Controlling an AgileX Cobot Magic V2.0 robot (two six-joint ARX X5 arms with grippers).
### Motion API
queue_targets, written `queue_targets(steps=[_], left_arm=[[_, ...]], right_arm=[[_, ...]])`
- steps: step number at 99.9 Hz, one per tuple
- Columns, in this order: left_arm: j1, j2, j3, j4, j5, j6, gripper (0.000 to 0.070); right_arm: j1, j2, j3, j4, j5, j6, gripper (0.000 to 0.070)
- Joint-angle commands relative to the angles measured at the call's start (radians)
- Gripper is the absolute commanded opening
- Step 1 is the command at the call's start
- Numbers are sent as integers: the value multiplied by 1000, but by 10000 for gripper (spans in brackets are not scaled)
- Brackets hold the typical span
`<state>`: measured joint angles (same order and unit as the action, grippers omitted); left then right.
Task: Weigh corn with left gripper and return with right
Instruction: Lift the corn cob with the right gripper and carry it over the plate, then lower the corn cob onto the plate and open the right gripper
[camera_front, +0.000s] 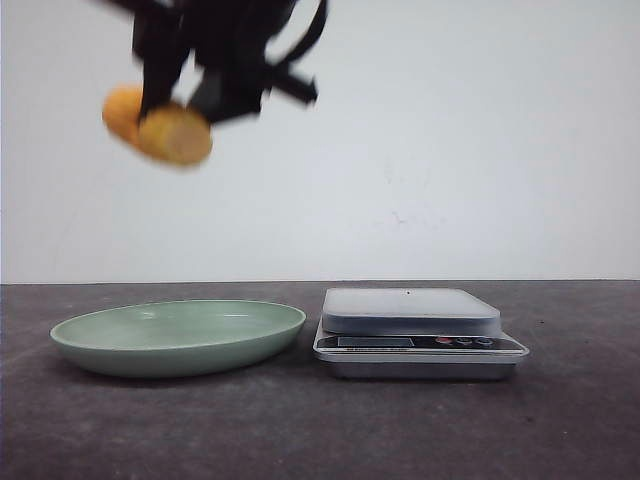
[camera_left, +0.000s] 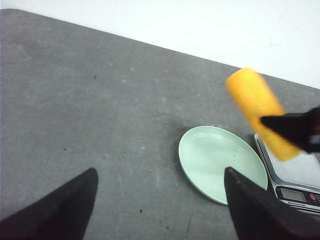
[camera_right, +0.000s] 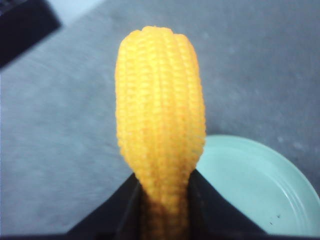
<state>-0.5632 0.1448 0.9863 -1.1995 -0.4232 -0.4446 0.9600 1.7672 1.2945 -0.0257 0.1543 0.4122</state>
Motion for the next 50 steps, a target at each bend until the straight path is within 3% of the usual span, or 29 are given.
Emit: queue_targets(steps=[1,19,38,43,50], left_arm=[[-5,-2,13,7,-6,6,475],[-5,-2,13,5,-6,5,475],[-5,-2,13,-10,-6,5,475],[-5,-2,13,-11,-6,5,475],[-5,-2,13,-11,-6,5,474]], right_arm=[[3,61,21,2,25,61,0],[-6,153,21,-40,108,181,0],[-7,187,21,-90,138,201,4],[-7,187,21,-92,137,197,96],[-7,187,21,-85,124,198,356]])
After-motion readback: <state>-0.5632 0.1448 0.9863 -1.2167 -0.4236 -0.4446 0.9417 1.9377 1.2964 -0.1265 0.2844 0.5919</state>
